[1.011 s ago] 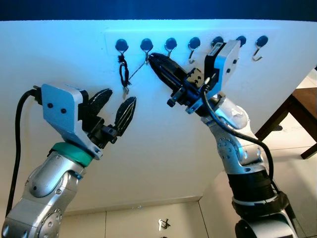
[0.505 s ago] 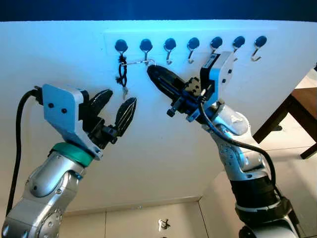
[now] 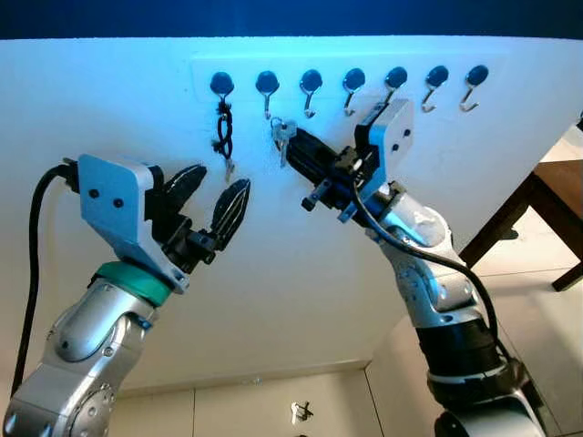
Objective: Hang keys on a hook
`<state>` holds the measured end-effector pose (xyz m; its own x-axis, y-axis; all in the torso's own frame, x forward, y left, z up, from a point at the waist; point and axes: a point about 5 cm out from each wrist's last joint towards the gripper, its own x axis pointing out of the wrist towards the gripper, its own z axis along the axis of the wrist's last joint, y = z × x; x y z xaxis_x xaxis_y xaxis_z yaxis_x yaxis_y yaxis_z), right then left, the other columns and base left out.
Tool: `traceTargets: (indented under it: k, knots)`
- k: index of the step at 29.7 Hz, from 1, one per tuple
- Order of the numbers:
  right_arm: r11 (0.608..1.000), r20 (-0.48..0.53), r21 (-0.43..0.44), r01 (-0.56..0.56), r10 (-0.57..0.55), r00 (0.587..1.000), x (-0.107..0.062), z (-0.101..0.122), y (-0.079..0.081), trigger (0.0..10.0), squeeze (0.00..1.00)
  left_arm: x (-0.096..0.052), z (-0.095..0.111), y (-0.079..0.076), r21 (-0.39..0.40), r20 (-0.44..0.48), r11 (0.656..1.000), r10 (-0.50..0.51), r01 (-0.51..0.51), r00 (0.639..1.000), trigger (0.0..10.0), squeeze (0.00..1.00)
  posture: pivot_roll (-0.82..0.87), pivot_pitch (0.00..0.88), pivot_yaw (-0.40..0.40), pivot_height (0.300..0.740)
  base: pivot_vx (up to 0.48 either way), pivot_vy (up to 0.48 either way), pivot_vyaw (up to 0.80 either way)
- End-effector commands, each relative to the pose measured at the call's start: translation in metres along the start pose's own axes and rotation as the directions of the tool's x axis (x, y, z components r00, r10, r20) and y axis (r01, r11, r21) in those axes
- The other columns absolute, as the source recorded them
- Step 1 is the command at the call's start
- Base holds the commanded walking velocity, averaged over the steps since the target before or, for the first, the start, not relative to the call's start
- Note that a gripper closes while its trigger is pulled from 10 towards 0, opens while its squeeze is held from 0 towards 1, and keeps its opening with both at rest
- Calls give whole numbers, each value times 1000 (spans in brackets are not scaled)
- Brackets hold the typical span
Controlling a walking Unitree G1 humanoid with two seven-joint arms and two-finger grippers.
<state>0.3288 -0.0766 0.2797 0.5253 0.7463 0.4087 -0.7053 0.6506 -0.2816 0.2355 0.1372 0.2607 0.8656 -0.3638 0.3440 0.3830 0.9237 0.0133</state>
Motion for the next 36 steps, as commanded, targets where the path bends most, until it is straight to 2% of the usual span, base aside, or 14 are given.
traceTargets:
  k: [1, 6, 9, 11, 15, 16, 17, 36]
  knots:
    - [999, 8, -16, 30, -30, 1000, 0, 4, -5, 10000, 0, -1, -2, -1, -9, -14, 1000, -10, 10, 1000, 10000, 0, -47, 63, 49, 740, 0, 0, 0]
    - [999, -2, -30, 12, -13, 1000, -1, 2, -3, 10000, 0, -1, -2, -2, -11, -15, 1000, -10, 10, 1000, 10000, 0, -46, 63, 49, 740, 0, 0, 0]
    - [997, -34, -69, -25, 23, 999, -2, -3, 2, 10000, 0, -1, -1, -1, -10, -15, 1000, -9, 9, 1000, 10000, 0, -47, 63, 49, 740, 0, 0, 0]
    - [990, -63, -130, -55, 47, 997, -4, -7, 5, 10000, 0, 0, -1, -1, -10, -14, 1000, -9, 9, 1000, 10000, 0, -48, 64, 50, 740, 0, 0, 0]
    - [988, -59, -146, -54, 46, 997, -4, -7, 6, 10000, 0, 0, -2, -1, -10, -16, 1000, -10, 10, 1000, 10000, 0, -50, 64, 52, 740, 0, 0, 0]
    - [988, -55, -143, -49, 42, 998, -4, -6, 6, 10000, 145, 0, -2, -2, -11, -17, 1000, -11, 11, 1000, 10000, 0, -49, 63, 52, 740, 0, 0, 0]
    - [989, -50, -137, -49, 43, 998, -4, -6, 5, 10000, 1000, 0, -2, -2, -11, -18, 1000, -12, 12, 1000, 10000, 0, -48, 62, 52, 740, 0, 0, 0]
    - [995, 18, -96, -37, 39, 999, 0, 3, 4, 10000, 1000, 0, -2, -2, -10, -17, 1000, -13, 13, 1000, 10000, 0, -45, 59, 50, 740, 0, 0, 0]
